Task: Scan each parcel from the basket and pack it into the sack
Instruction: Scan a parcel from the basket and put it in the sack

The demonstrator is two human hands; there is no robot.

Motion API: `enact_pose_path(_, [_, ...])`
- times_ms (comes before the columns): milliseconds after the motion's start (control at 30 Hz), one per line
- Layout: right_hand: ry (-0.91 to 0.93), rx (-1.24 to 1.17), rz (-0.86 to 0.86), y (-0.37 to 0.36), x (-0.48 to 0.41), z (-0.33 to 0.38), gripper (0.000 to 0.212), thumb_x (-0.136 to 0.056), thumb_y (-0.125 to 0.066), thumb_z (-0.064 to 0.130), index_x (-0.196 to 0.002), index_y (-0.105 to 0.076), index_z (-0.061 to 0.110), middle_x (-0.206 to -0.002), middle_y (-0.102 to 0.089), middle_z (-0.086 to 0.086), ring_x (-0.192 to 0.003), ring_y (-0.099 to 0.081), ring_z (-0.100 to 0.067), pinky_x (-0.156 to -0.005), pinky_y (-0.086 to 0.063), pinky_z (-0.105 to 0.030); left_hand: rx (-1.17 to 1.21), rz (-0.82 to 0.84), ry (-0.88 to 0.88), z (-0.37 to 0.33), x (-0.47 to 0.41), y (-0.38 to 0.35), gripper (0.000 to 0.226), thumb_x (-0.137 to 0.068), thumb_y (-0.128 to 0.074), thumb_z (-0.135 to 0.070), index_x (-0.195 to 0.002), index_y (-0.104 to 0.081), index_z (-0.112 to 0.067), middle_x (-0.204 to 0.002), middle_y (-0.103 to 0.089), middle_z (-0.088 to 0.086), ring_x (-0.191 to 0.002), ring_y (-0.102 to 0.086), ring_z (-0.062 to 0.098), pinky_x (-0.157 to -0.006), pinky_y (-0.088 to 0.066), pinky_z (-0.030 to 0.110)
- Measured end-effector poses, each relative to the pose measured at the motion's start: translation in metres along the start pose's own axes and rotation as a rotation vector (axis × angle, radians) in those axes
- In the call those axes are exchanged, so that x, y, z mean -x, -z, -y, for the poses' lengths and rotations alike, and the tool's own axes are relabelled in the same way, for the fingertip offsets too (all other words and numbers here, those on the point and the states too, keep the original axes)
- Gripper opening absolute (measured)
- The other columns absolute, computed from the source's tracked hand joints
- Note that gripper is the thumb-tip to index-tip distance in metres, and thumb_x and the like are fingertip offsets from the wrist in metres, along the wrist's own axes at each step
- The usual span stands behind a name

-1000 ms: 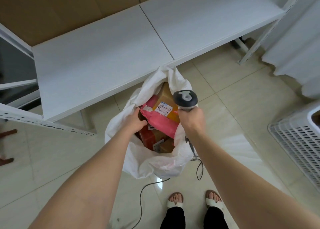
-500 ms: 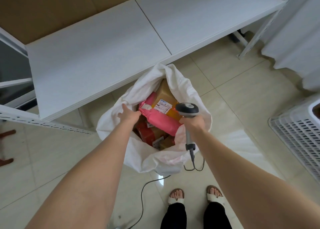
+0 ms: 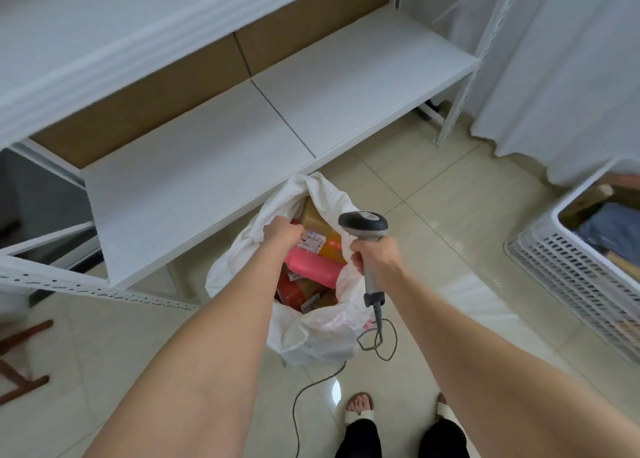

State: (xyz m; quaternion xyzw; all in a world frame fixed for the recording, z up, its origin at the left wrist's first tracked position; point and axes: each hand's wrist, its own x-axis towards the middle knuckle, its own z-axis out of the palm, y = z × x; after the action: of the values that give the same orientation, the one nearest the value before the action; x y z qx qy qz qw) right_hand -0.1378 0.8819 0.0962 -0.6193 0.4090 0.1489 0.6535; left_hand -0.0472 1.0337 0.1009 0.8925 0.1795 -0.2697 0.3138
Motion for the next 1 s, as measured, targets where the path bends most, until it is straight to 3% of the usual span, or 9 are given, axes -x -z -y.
enact_pose_path(67, [0.034, -0.078, 0.001, 0.026, 0.013, 0.014, 0.005, -0.079, -0.064, 0.001, -0.077, -0.06, 0.003, -0.057, -0.057, -0.01, -0.05, -0.051, -0.019, -0.05, -0.044, -0.028, 0.011, -0.011, -0.066, -0.031, 0.021, -0.003, 0.043, -0.09, -0.054, -0.016, -0.132, -0.048, -0.008, -0.107, -0.056, 0.01, -0.088, -0.056, 0.022, -0.074, -0.049, 0.033])
enact_pose_path(133, [0.061, -0.162, 0.004, 0.057, 0.024, 0.026, 0.008, -0.078, -0.068, 0.002, -0.077, -0.061, 0.005, -0.054, -0.058, -0.007, -0.045, -0.052, -0.015, -0.047, -0.045, -0.024, -0.028, -0.007, -0.123, -0.065, 0.045, -0.012, 0.03, -0.092, -0.051, -0.016, -0.121, -0.053, -0.01, -0.11, -0.061, 0.013, -0.081, -0.057, 0.022, -0.065, -0.047, 0.031])
enact_pose_path(267, [0.095, -0.314, 0.028, 0.137, 0.045, 0.043, 0.019, -0.081, -0.065, 0.0, -0.067, -0.053, 0.006, -0.05, -0.053, -0.005, -0.039, -0.048, -0.013, -0.044, -0.043, -0.021, -0.101, 0.025, -0.225, -0.136, 0.092, -0.046, 0.056, -0.093, -0.051, -0.018, -0.145, -0.035, -0.01, -0.145, -0.04, 0.013, -0.124, -0.048, 0.03, -0.093, -0.044, 0.034])
enact_pose_path(333, [0.123, -0.381, 0.012, 0.183, 0.053, 0.047, 0.024, -0.082, -0.059, -0.004, -0.063, -0.05, 0.006, -0.051, -0.05, -0.007, -0.038, -0.047, -0.014, -0.043, -0.042, -0.022, -0.107, 0.027, -0.289, -0.174, 0.12, -0.071, 0.057, -0.092, -0.053, -0.019, -0.146, -0.034, -0.012, -0.149, -0.035, 0.012, -0.129, -0.044, 0.029, -0.1, -0.04, 0.034])
enact_pose_path(733, [0.051, -0.702, -0.276, 0.468, 0.082, 0.03, 0.018, -0.084, -0.052, -0.003, -0.069, -0.049, 0.006, -0.057, -0.05, -0.009, -0.045, -0.045, -0.018, -0.048, -0.037, -0.025, -0.232, 0.128, -0.535, -0.357, 0.281, -0.275, 0.055, -0.091, -0.056, -0.021, -0.143, -0.039, -0.012, -0.147, -0.037, 0.014, -0.133, -0.04, 0.028, -0.109, -0.034, 0.033])
enact_pose_path(900, [0.011, -0.763, -0.401, 0.554, 0.07, 0.014, 0.014, -0.079, -0.054, -0.003, -0.067, -0.052, 0.004, -0.062, -0.053, -0.013, -0.054, -0.047, -0.022, -0.061, -0.042, -0.033, -0.278, 0.213, -0.601, -0.405, 0.311, -0.356, 0.055, -0.091, -0.057, -0.02, -0.142, -0.04, -0.011, -0.146, -0.039, 0.015, -0.131, -0.041, 0.029, -0.109, -0.035, 0.034])
enact_pose_path(1000, [0.005, -0.843, -0.444, 0.6, 0.053, 0.007, 0.01, -0.082, -0.056, -0.002, -0.074, -0.056, 0.003, -0.063, -0.056, -0.011, -0.052, -0.05, -0.019, -0.057, -0.045, -0.03, -0.307, 0.263, -0.621, -0.434, 0.316, -0.404, 0.054, -0.09, -0.057, -0.02, -0.141, -0.041, -0.01, -0.145, -0.039, 0.015, -0.13, -0.043, 0.028, -0.107, -0.036, 0.034])
